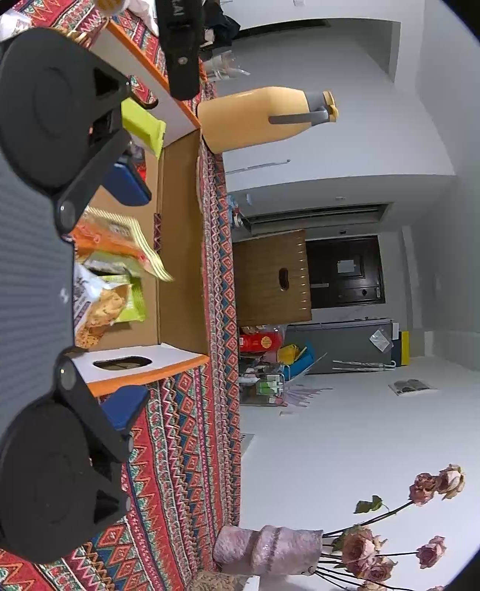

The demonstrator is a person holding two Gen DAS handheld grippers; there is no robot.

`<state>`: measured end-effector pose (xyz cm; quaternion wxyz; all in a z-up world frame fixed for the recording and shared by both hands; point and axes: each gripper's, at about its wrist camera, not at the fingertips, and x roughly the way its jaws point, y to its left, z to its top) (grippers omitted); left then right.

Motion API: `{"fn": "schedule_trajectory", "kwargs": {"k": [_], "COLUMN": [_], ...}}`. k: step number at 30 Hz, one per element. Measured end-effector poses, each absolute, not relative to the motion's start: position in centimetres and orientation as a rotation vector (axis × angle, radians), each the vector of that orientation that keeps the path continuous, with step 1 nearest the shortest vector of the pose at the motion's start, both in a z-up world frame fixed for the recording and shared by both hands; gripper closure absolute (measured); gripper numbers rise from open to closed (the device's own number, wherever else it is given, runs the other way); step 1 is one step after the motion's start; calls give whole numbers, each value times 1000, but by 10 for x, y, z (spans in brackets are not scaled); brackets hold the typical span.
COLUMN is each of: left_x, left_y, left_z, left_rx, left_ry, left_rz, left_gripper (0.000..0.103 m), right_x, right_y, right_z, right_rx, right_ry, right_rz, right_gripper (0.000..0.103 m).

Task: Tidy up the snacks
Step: 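Withdraw both tools from the box back to the snack pile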

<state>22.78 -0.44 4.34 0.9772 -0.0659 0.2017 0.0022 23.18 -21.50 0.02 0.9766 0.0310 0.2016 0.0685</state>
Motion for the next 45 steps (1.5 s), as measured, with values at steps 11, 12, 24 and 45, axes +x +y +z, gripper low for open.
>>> {"fn": "schedule_trajectory", "kwargs": {"k": [11, 12, 24, 45], "left_x": [202, 198, 151, 88], "left_y": [-5, -4, 0, 18], "left_z": [65, 66, 62, 6], "left_rx": [-123, -122, -115, -61], "left_ry": [366, 362, 367, 556], "left_rz": [-2, -1, -18, -19], "left_gripper": [0, 0, 0, 0], "right_x": [208, 204, 157, 95], "right_y": [-215, -215, -217, -235], "right_z": [20, 21, 22, -29], "right_rx": [42, 41, 20, 26], "right_ry": [388, 388, 423, 596], "right_rz": [140, 141, 163, 148], "right_gripper": [0, 0, 0, 0]}}
